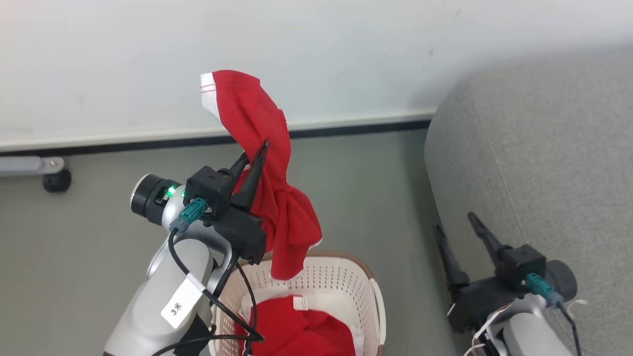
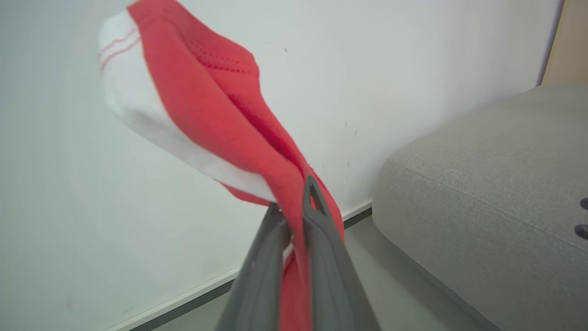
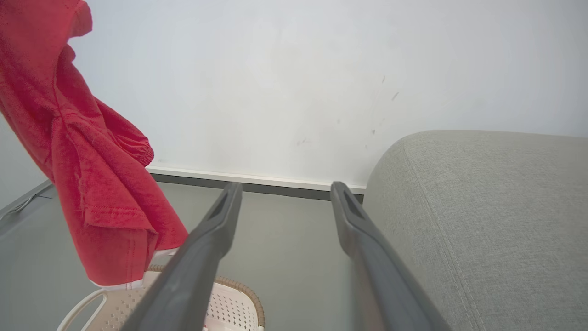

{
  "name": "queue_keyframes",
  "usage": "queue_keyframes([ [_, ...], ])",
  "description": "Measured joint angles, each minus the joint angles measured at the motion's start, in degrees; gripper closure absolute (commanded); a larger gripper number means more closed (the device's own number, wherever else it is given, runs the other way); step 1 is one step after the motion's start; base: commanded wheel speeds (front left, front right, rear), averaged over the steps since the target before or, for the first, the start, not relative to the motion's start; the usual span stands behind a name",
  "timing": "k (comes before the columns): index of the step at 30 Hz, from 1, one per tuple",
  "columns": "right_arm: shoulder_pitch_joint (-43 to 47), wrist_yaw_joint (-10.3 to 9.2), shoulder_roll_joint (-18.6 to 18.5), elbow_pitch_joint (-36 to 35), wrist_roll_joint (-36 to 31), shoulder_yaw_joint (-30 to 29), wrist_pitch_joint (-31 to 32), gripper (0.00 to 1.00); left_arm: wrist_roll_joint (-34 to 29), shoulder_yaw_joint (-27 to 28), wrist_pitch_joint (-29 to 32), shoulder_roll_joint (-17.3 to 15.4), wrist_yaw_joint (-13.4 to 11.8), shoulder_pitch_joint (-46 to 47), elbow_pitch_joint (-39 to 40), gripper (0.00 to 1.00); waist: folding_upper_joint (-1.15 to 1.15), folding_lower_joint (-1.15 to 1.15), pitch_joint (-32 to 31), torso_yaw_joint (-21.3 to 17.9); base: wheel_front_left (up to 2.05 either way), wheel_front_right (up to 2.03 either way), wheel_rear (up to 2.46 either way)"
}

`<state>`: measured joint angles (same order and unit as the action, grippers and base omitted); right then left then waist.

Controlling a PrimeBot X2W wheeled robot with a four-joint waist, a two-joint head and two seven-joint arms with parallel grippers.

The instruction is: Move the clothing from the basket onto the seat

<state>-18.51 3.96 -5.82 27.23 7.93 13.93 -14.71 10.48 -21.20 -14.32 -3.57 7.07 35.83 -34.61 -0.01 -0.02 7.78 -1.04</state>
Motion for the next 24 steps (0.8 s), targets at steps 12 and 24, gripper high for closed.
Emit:
queue_keyframes([
  [12,0.12,2.2,1.99,4.67,-0.27,7.31,0.0,0.0,2.49,-2.25,0.01,0.42,0.08,-2.93,-4.03,1.0,0.0,0.0,-10.39,1.13,0.0,0.0,0.0],
  [24,-0.68,3.11,2.43,7.12,0.7,17.44,0.01,0.0,3.1,-6.77,2.13,0.88,0.44,-4.65,-1.02,1.0,0.0,0.01,-17.0,2.5,0.0,0.0,0.0],
])
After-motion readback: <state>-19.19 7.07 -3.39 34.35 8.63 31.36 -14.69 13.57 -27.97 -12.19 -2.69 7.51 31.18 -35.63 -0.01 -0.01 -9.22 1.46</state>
